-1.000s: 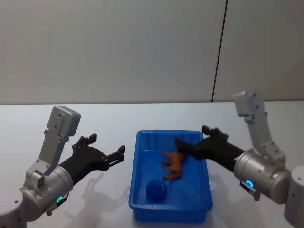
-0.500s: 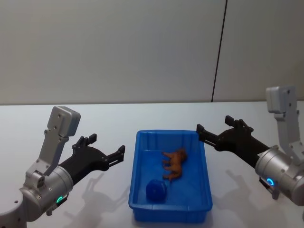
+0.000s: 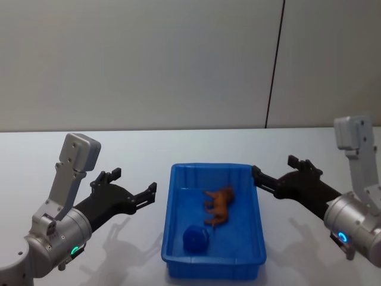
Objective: Pick up the two dolls from the table and place them into the box.
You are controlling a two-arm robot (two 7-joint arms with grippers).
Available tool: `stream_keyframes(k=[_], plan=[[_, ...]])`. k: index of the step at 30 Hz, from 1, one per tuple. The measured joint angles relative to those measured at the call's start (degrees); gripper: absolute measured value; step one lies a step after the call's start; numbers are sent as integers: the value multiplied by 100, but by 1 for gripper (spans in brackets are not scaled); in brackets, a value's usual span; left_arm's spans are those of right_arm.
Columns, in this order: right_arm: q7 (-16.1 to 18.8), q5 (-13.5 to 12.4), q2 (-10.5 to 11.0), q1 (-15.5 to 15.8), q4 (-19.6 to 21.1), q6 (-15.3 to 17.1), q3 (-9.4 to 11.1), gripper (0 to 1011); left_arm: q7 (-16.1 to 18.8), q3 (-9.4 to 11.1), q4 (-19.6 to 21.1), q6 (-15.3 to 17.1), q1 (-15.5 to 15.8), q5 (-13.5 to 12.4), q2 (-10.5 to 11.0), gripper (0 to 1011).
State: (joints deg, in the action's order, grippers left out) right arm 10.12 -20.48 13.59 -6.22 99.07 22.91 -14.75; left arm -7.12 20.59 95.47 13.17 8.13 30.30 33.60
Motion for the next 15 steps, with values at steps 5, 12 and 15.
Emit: stream_keyframes(k=[5,12,15], plan=[[-242,0,40,134,105,101,12,1001,0,0,0,0,0,0,0,1001],[-461,-4,86,259,206,189,29,1001,0,0,0,0,0,0,0,1001],[-469,-5,97,273,211,189,35,1001,0,0,0,0,0,0,0,1001]])
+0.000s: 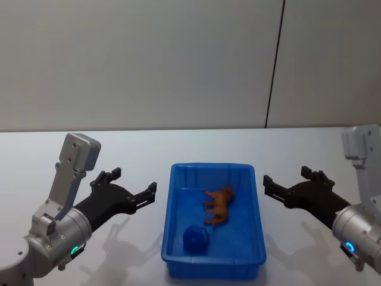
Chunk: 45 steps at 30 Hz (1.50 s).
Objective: Pick up the two dolls from the table and place them into the box.
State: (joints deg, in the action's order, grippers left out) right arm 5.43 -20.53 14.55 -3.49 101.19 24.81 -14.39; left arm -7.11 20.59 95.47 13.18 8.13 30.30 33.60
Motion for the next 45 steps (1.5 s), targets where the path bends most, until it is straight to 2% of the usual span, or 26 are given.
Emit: stream_keyframes(k=[12,24,33,45], plan=[[37,-57,111,19,-31,-113,105,1001,0,0,0,0,0,0,0,1001],[-207,-282,310,317,160,-183,270,1001,0,0,0,0,0,0,0,1001],[-605,-446,389,600,353,-125,359,1001,0,0,0,0,0,0,0,1001],[-1312,-515,355,745,470,304,441,1001,0,0,0,0,0,0,0,1001]])
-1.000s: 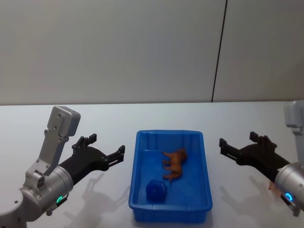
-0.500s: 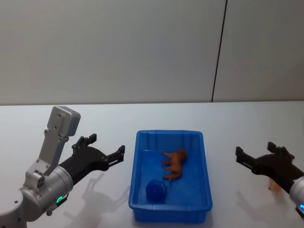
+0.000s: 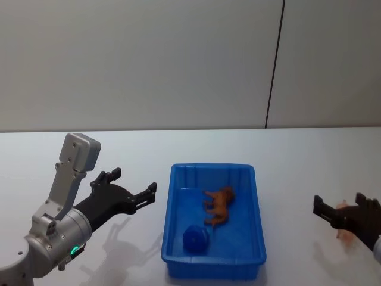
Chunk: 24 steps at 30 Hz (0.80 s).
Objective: Pick up the two dolls from the table and place them into the box.
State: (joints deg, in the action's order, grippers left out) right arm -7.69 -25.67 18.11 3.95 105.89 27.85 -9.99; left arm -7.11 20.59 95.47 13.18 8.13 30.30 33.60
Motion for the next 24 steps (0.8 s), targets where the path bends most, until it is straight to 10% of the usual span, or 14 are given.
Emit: stream_keyframes(k=[24], plan=[[-578,62,-280,-414,-583,622,100,1001,0,0,0,0,0,0,0,1001]])
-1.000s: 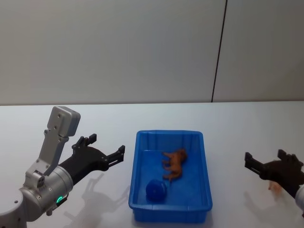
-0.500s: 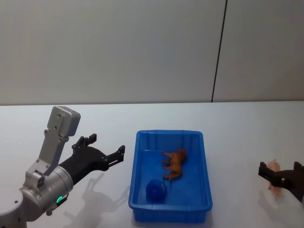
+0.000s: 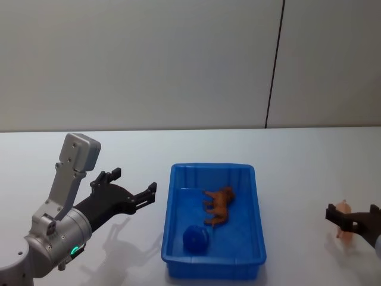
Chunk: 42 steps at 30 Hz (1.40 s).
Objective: Pick up the two dolls from the table and place them into the box.
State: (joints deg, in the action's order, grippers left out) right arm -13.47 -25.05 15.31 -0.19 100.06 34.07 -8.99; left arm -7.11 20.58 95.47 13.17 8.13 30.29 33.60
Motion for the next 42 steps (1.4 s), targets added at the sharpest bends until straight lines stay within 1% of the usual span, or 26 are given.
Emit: stream_keyframes(k=[13,21,34,37,38,40,42], plan=[[-140,24,-210,-291,-442,258,6,1001,0,0,0,0,0,0,0,1001],[-132,38,-337,-503,-779,326,-8,1001,0,0,0,0,0,0,0,1001],[-80,192,-521,-832,-1262,404,-55,1001,0,0,0,0,0,0,0,1001],[-80,216,-548,-876,-1324,416,-62,965,0,0,0,0,0,0,0,1001],[-80,228,-558,-894,-1351,421,-64,926,0,0,0,0,0,0,0,1001],[-80,235,-568,-911,-1376,426,-66,902,0,0,0,0,0,0,0,1001],[-80,242,-577,-925,-1399,431,-68,831,0,0,0,0,0,0,0,1001]])
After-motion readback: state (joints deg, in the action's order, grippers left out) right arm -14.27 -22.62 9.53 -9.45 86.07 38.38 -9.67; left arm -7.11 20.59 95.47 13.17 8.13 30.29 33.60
